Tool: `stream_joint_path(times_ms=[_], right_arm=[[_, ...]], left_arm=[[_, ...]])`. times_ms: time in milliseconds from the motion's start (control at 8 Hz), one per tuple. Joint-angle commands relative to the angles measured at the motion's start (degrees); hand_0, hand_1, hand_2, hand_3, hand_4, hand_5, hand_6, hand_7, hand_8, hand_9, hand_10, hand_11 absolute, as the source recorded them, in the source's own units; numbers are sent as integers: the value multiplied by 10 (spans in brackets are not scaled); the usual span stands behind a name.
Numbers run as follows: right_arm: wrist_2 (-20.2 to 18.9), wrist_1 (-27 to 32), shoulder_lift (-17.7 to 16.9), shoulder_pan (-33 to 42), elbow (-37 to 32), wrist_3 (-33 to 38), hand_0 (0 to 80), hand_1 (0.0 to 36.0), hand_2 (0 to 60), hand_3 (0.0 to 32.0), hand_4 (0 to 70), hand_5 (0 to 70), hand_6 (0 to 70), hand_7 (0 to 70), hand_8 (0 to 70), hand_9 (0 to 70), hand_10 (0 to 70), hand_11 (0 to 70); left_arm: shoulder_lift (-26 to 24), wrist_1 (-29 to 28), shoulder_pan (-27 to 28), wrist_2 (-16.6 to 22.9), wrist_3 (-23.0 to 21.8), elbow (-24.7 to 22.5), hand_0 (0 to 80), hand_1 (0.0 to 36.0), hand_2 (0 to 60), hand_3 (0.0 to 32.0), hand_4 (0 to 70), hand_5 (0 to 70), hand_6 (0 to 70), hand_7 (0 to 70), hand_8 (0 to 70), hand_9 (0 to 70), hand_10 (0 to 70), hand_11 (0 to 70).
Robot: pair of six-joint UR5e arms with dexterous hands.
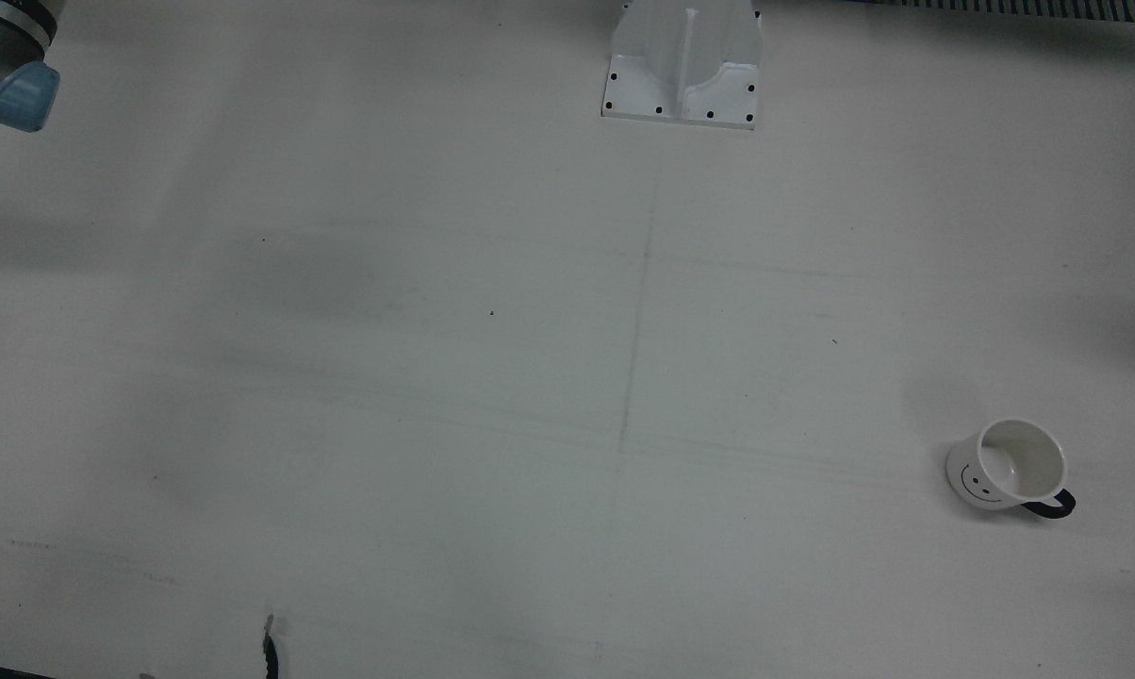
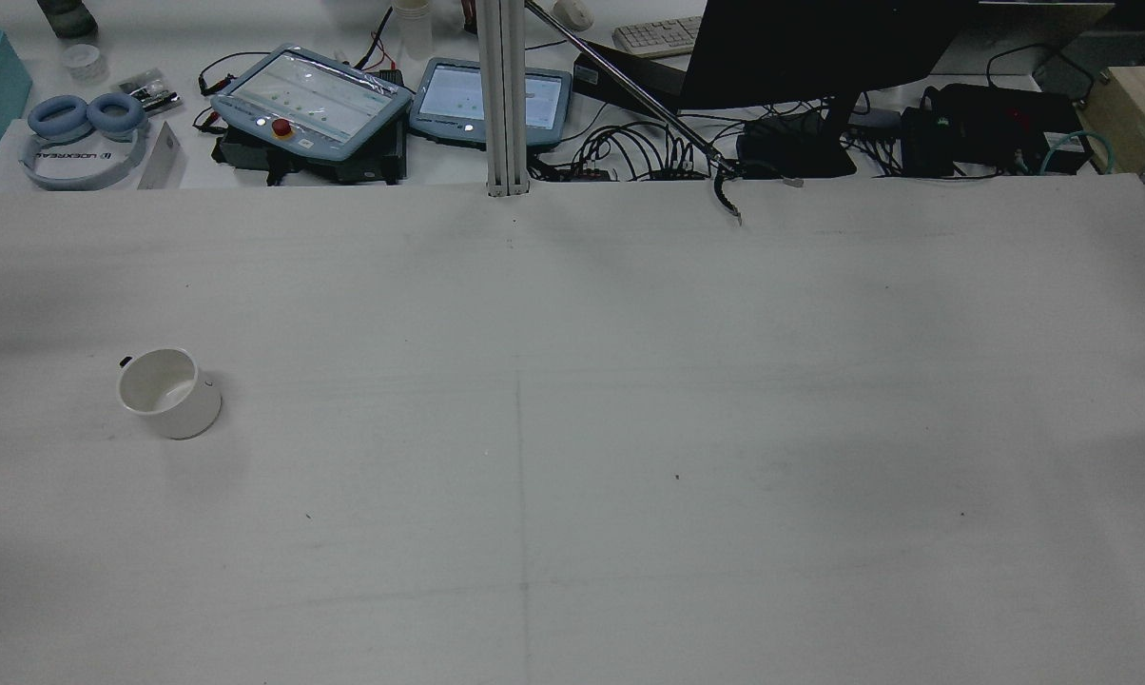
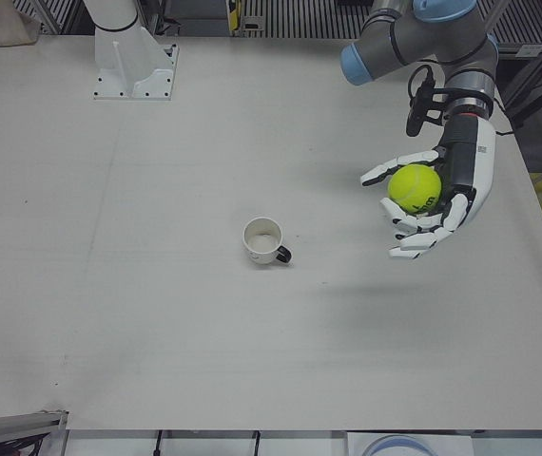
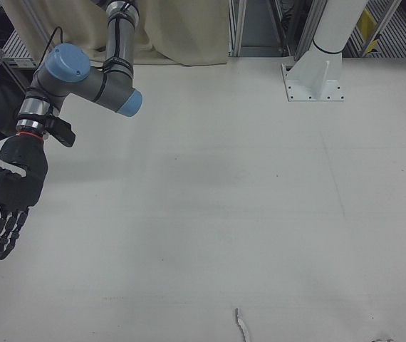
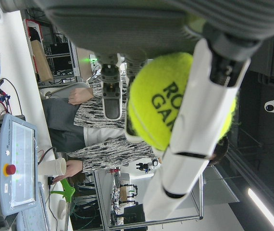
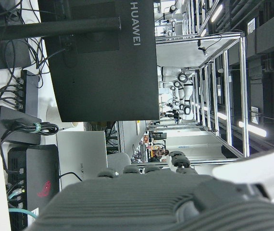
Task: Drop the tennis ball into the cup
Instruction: 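Carry the yellow tennis ball in the left hand toward the white cup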
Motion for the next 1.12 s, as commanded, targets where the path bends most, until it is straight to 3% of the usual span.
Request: stream_joint_path(times_ms=[0,250,375,625,1000], right_arm=[[0,0,0,0,0,0,0,0,0,0,0,0,0,0,0,0,0,0],[0,1,1,0,0,0,0,0,0,0,0,0,0,0,0,0,0,0],[0,1,1,0,0,0,0,0,0,0,0,0,0,0,0,0,0,0],[0,0,0,0,0,0,0,0,0,0,0,0,0,0,0,0,0,0],[0,0,1,0,0,0,0,0,0,0,0,0,0,0,0,0,0,0]], left_arm=[[2,-2,0,0,-1,-5,800,342,148,0,171,289,700,700,421,513,186,306],[2,-3,27,-1,3,-10,800,347,139,0,173,278,700,700,423,516,188,309],[1,-8,78,-17,6,-13,800,347,128,0,170,270,700,700,424,518,191,312],[-8,-12,189,-110,13,-3,800,329,144,0,178,286,700,700,421,516,192,313],[-26,-41,231,-113,88,5,800,307,142,0,203,267,700,700,427,527,199,320]])
